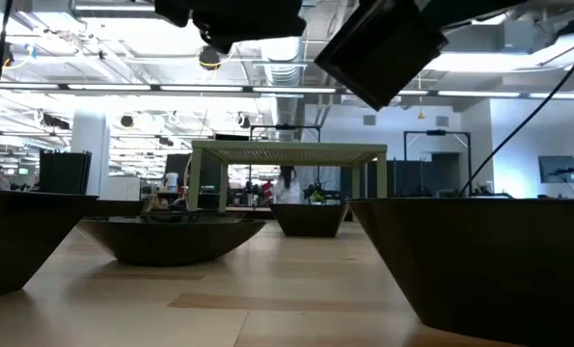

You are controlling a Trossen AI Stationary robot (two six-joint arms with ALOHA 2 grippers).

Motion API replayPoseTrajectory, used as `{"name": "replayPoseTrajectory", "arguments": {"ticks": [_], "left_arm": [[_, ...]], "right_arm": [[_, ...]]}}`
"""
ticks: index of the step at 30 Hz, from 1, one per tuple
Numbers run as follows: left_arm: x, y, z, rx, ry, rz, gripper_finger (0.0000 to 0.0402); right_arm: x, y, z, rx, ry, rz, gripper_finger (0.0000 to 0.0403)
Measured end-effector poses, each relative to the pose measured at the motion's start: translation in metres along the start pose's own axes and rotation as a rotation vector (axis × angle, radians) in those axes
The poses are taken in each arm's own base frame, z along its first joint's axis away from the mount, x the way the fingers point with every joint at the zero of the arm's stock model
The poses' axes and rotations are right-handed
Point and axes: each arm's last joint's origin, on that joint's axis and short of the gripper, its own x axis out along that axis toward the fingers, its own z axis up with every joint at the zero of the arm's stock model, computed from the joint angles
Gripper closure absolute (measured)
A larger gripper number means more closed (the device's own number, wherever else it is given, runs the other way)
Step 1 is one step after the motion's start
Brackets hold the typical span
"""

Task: Pick & Place Mini shaped plates
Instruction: Stack the black square plate on top of the black square plate on the shelf

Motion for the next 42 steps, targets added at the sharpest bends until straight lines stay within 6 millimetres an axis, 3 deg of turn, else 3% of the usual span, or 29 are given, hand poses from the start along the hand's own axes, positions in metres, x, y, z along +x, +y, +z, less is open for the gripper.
{"name": "replayPoseTrajectory", "arguments": {"ticks": [10, 19, 32, 42], "left_arm": [[0.007, 0.017, 0.005, -0.118, -0.052, -0.081, 0.0246], [0.007, 0.016, 0.005, -0.119, -0.052, -0.103, 0.0271], [0.007, 0.016, 0.005, -0.119, -0.051, -0.098, 0.0275], [0.007, 0.016, 0.005, -0.116, -0.051, -0.098, 0.0275]], "right_arm": [[0.0, -0.01, 0.002, 0.02, -0.029, -0.027, 0.0401], [-0.001, -0.021, 0.006, 0.037, -0.088, -0.048, 0.0402], [-0.003, -0.035, 0.006, 0.062, -0.123, -0.065, 0.0402], [-0.003, -0.03, 0.007, 0.052, -0.133, 0.019, 0.0401]]}}
